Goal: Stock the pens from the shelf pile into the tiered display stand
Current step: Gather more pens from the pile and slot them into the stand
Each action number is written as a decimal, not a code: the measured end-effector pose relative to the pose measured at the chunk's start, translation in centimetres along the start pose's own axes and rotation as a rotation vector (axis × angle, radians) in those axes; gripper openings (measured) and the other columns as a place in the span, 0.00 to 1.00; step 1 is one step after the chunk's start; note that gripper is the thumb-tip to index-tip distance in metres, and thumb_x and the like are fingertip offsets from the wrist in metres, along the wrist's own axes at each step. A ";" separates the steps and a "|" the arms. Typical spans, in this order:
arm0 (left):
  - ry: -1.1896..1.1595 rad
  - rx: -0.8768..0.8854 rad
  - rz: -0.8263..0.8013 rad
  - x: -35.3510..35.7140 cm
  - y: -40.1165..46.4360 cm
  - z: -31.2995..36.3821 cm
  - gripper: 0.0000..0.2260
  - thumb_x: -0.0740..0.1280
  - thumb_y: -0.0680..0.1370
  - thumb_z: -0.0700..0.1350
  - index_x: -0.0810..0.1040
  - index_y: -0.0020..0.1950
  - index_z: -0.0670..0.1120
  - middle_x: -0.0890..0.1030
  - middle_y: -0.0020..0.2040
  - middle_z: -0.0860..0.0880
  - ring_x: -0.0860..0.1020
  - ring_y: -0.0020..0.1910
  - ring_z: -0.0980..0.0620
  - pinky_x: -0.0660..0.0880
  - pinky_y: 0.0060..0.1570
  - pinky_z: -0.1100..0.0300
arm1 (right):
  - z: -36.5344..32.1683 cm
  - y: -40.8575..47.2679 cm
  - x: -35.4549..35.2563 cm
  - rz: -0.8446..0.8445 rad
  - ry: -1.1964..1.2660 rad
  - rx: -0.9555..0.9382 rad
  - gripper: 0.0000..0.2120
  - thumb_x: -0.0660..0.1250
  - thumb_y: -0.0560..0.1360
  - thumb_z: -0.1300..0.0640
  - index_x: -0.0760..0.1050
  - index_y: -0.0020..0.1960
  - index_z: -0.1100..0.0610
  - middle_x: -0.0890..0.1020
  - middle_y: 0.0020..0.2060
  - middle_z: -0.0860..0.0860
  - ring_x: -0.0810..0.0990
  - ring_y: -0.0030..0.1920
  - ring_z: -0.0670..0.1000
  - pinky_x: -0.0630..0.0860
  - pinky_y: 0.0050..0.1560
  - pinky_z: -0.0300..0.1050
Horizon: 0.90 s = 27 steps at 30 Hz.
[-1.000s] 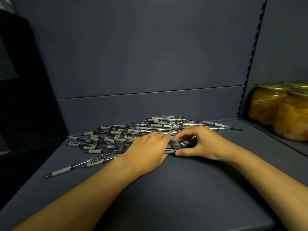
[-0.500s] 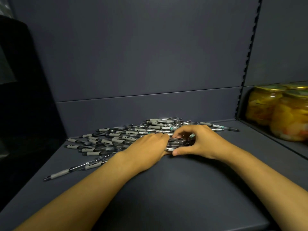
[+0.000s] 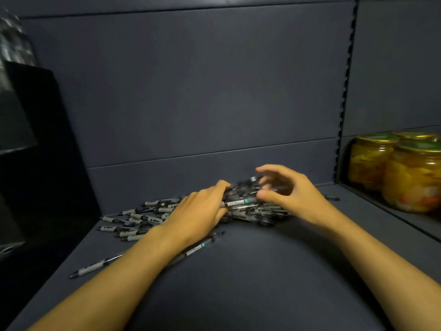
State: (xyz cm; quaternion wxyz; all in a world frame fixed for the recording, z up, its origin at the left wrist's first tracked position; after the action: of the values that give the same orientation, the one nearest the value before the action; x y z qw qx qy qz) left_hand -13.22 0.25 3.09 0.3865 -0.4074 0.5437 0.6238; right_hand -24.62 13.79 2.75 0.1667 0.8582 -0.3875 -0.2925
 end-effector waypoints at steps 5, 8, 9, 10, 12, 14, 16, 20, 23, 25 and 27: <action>-0.579 -0.094 0.338 -3.9 -0.2 -0.5 0.03 0.62 0.82 0.45 0.72 0.56 0.51 0.82 0.43 0.54 0.82 0.40 0.55 0.79 0.46 0.53 | -2.8 0.0 -0.9 0.100 0.247 -0.039 0.23 0.73 0.67 0.46 0.77 0.60 0.49 0.85 0.52 0.50 0.84 0.52 0.50 0.79 0.52 0.41; -0.919 -0.126 0.373 -3.5 -0.2 1.1 0.04 0.61 0.83 0.44 0.74 0.56 0.50 0.82 0.42 0.53 0.81 0.36 0.55 0.79 0.41 0.53 | -5.3 0.6 1.3 0.029 0.255 -0.043 0.26 0.73 0.65 0.48 0.74 0.63 0.46 0.83 0.58 0.48 0.83 0.55 0.46 0.80 0.52 0.40; -1.014 -0.134 0.364 -2.9 -0.1 1.8 0.06 0.61 0.83 0.42 0.75 0.58 0.49 0.83 0.44 0.52 0.81 0.36 0.54 0.79 0.38 0.54 | -5.8 0.7 2.3 0.001 0.250 -0.037 0.27 0.74 0.65 0.48 0.73 0.63 0.44 0.82 0.59 0.47 0.83 0.56 0.44 0.80 0.51 0.40; -1.083 -0.155 0.361 -2.0 0.0 2.2 0.08 0.60 0.83 0.39 0.75 0.60 0.47 0.84 0.46 0.51 0.81 0.37 0.56 0.80 0.37 0.57 | -6.2 0.8 3.1 -0.018 0.232 -0.027 0.28 0.75 0.67 0.49 0.71 0.65 0.43 0.81 0.60 0.45 0.82 0.57 0.43 0.81 0.51 0.40; -1.143 -0.180 0.404 -0.6 0.1 2.3 0.09 0.61 0.83 0.37 0.76 0.60 0.43 0.84 0.49 0.50 0.82 0.43 0.62 0.78 0.42 0.65 | -6.3 0.8 4.3 -0.016 0.167 -0.009 0.29 0.77 0.70 0.52 0.69 0.67 0.43 0.82 0.59 0.43 0.81 0.58 0.41 0.79 0.54 0.39; -1.163 -0.189 0.427 1.1 0.4 1.9 0.09 0.62 0.82 0.39 0.76 0.61 0.43 0.84 0.54 0.49 0.82 0.53 0.59 0.79 0.54 0.60 | -5.9 0.7 4.7 0.030 0.097 0.004 0.26 0.76 0.72 0.52 0.69 0.65 0.38 0.82 0.55 0.40 0.80 0.57 0.39 0.77 0.60 0.42; -1.177 -0.192 0.437 2.2 0.4 1.5 0.12 0.63 0.80 0.43 0.76 0.62 0.45 0.84 0.56 0.50 0.81 0.58 0.56 0.78 0.58 0.56 | -5.6 0.6 5.0 0.065 0.044 0.028 0.23 0.74 0.74 0.51 0.67 0.60 0.33 0.81 0.50 0.35 0.79 0.53 0.32 0.76 0.59 0.37; -0.970 -0.188 0.571 2.1 0.0 1.2 0.09 0.58 0.82 0.39 0.78 0.53 0.44 0.85 0.45 0.52 0.82 0.48 0.58 0.78 0.48 0.63 | -5.7 0.1 6.2 0.042 -0.002 0.035 0.31 0.71 0.76 0.48 0.59 0.72 0.39 0.76 0.51 0.32 0.76 0.52 0.30 0.70 0.50 0.25; -1.060 -0.147 0.550 2.6 0.3 2.1 0.15 0.54 0.83 0.44 0.78 0.44 0.47 0.81 0.36 0.54 0.78 0.40 0.59 0.74 0.47 0.59 | -5.5 -0.4 6.6 0.081 0.015 0.017 0.33 0.71 0.75 0.46 0.56 0.73 0.39 0.75 0.59 0.39 0.75 0.61 0.38 0.68 0.57 0.31; -1.045 -0.172 0.573 2.5 0.0 2.1 0.14 0.54 0.83 0.45 0.79 0.48 0.47 0.81 0.40 0.53 0.78 0.44 0.58 0.74 0.51 0.61 | -5.1 -0.6 6.6 0.127 0.008 0.006 0.31 0.69 0.77 0.48 0.57 0.73 0.39 0.76 0.60 0.42 0.75 0.62 0.41 0.69 0.60 0.35; -1.075 -0.080 0.487 3.4 -0.2 2.2 0.10 0.57 0.83 0.39 0.77 0.59 0.43 0.81 0.50 0.51 0.77 0.48 0.63 0.74 0.52 0.70 | -4.9 -0.7 6.7 0.138 -0.011 -0.005 0.29 0.68 0.78 0.49 0.57 0.74 0.39 0.77 0.60 0.43 0.76 0.62 0.41 0.70 0.60 0.34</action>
State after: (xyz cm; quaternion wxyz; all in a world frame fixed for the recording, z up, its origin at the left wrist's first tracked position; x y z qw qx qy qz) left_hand -14.50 2.61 0.07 0.4378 0.0881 0.3255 0.8335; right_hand -17.60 9.40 3.72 0.1865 0.8273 -0.4460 -0.2862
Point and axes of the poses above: each hand's wrist, its own y-axis towards the middle knuckle, its own x-axis out of the palm, z = x × y, the point moved 8 cm from there along y, towards the middle knuckle
